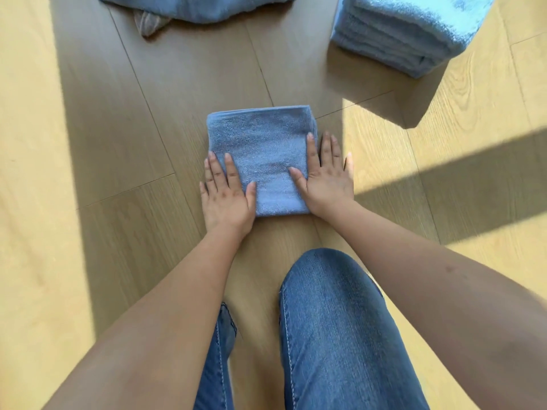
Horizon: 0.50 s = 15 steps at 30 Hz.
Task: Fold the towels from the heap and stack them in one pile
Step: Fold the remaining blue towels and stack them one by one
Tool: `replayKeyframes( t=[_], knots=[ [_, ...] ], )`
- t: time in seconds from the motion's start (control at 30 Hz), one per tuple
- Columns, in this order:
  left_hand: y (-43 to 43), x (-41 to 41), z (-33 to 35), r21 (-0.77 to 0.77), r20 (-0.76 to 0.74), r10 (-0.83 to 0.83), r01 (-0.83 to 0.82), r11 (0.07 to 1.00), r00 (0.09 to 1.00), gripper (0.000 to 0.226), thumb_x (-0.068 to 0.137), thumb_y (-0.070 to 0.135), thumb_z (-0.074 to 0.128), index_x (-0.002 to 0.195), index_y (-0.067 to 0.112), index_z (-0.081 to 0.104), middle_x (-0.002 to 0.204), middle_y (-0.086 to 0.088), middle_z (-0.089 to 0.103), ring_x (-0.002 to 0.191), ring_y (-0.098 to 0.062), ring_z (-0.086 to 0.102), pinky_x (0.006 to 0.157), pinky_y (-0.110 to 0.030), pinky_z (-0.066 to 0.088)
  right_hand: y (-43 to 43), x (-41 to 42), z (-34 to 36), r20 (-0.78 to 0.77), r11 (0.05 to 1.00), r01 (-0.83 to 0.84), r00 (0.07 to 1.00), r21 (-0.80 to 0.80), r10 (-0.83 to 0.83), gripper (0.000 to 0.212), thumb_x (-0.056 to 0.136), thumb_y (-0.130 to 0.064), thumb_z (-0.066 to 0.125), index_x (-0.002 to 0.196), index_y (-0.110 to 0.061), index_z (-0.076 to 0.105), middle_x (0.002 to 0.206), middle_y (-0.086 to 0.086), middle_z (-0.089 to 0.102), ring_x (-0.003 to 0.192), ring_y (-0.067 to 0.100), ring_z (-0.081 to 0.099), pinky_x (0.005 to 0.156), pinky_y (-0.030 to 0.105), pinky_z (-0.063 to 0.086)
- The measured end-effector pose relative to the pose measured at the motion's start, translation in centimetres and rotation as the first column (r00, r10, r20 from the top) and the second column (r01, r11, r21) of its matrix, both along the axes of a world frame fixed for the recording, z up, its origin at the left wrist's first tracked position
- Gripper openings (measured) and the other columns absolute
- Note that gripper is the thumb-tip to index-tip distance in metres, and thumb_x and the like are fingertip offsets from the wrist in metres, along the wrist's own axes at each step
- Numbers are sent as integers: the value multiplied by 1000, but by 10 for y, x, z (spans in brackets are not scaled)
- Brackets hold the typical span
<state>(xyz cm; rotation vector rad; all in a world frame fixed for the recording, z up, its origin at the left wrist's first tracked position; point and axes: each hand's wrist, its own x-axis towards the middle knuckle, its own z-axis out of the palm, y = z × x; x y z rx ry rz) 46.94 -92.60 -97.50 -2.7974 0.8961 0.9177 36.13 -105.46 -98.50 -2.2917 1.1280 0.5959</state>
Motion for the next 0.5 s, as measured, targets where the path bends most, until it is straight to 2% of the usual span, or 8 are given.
replayKeyframes(
  t=[0.1,0.17,0.23,0.3,0.33,0.4,0.5],
  knots=[
    [1,2,3,-29,-38,92,-93,995,995,68,97,42,27,148,13,-10,156,-14,-11,145,-27,-4,116,-43,9,1,1,5,15,1000,7,1000,8,-7,66,96,-50,23,147,-24,-11,157,8,-10,145,20,-10,116,45,-2],
    [7,7,7,-73,-82,170,-176,982,982,67,97,40,31,148,16,-6,157,-13,-1,145,-27,4,115,-42,12,5,-1,9,41,1000,25,999,12,-25,64,97,-44,26,147,-23,-8,157,9,-5,145,21,-6,116,44,3],
    [17,8,11,-139,-129,235,-252,958,963,67,97,36,37,149,14,1,155,-13,12,143,-28,12,114,-39,14,12,-6,15,64,999,39,997,22,-41,63,98,-37,29,148,-23,-6,157,9,-1,145,21,0,115,42,7],
    [25,7,11,-224,-206,346,-388,894,915,65,95,29,46,147,8,14,150,-15,24,139,-28,22,113,-35,18,23,-10,21,78,997,55,995,54,-60,63,97,-30,33,148,-22,-4,157,10,5,144,22,8,113,40,12],
    [27,5,11,-250,-272,420,-485,838,866,63,92,25,51,145,7,21,145,-15,30,135,-28,29,111,-32,21,29,-11,24,86,995,70,993,76,-76,64,96,-26,34,148,-22,-3,156,11,7,144,23,12,112,39,15],
    [28,1,14,-235,-462,542,-686,689,702,63,85,22,62,138,6,32,134,-13,42,126,-25,42,107,-30,30,40,-12,27,127,981,138,980,137,-156,68,93,-17,39,148,-22,0,155,13,11,142,25,16,111,37,19],
    [33,-1,19,-118,-656,607,-855,506,449,50,85,14,64,128,5,41,113,-6,54,106,-21,55,95,-30,42,49,-11,34,223,892,343,883,293,-413,75,86,-6,45,148,-21,8,151,14,17,137,26,22,110,29,19]
  ],
)
